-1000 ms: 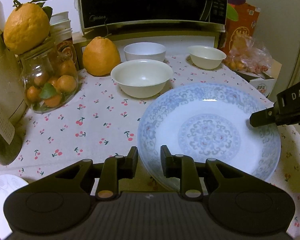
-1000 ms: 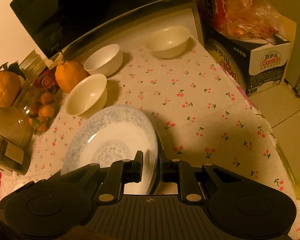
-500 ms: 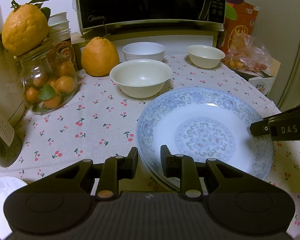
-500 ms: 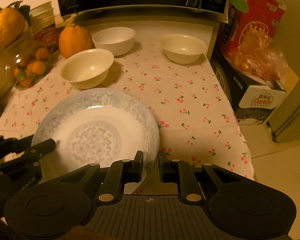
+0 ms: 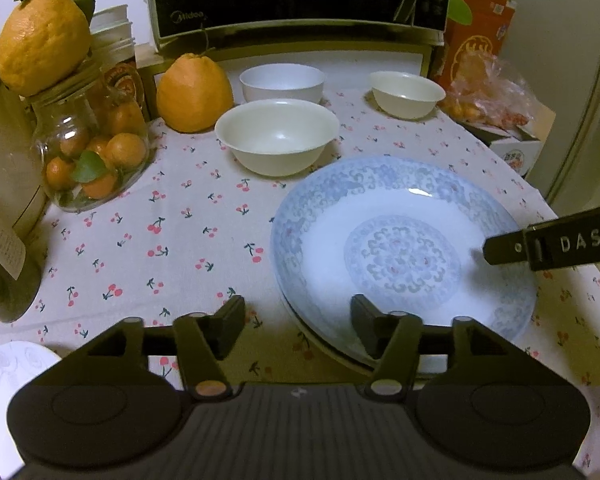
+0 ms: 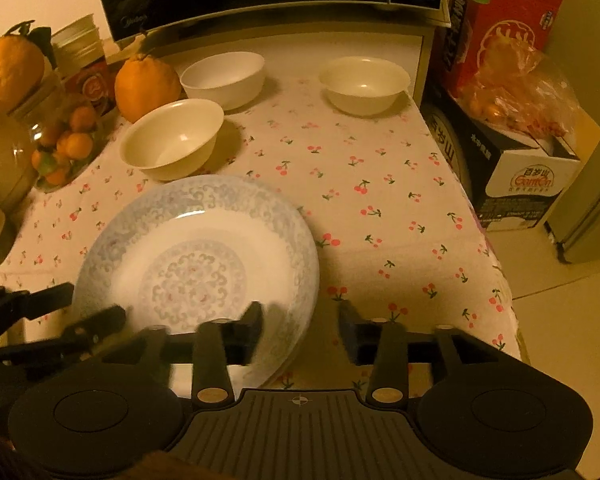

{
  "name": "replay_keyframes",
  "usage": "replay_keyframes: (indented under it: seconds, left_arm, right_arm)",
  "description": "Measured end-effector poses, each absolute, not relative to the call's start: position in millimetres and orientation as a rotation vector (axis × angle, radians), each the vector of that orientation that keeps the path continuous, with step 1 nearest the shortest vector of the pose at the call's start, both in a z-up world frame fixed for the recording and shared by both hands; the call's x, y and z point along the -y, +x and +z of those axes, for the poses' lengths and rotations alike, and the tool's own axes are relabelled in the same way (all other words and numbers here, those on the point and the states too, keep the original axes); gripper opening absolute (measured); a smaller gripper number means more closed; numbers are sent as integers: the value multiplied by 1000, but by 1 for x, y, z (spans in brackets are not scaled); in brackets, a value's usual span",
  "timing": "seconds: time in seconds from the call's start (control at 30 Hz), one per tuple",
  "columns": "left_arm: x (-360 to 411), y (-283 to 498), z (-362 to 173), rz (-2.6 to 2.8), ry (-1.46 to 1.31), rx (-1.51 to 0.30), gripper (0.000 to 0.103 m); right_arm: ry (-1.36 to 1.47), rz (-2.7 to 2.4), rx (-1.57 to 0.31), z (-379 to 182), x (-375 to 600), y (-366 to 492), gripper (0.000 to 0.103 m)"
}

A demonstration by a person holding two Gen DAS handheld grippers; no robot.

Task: Organize plates and bowls
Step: 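Lower the plate onto the blue plate and open both grippers, then move both grippers to the rim of the plain white plate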

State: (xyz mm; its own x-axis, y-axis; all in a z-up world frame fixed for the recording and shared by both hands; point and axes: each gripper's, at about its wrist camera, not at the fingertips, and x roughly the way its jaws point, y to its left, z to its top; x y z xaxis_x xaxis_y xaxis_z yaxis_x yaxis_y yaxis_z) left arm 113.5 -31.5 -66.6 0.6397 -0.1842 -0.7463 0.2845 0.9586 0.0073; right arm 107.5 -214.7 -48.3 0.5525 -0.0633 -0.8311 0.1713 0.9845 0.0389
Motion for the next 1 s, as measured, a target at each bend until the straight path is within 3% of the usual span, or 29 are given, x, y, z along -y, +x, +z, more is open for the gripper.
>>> replay_keyframes:
  seconds: [0.33,1.0]
  left_arm:
    - [26,108,-57,-259,114,-908,92]
    - [-9,94,-35,-260,66,-972,101]
  right_arm:
    - [107,-106,-966,-34,206,100,83]
    - [42,-55,-951,-12,174,79,91]
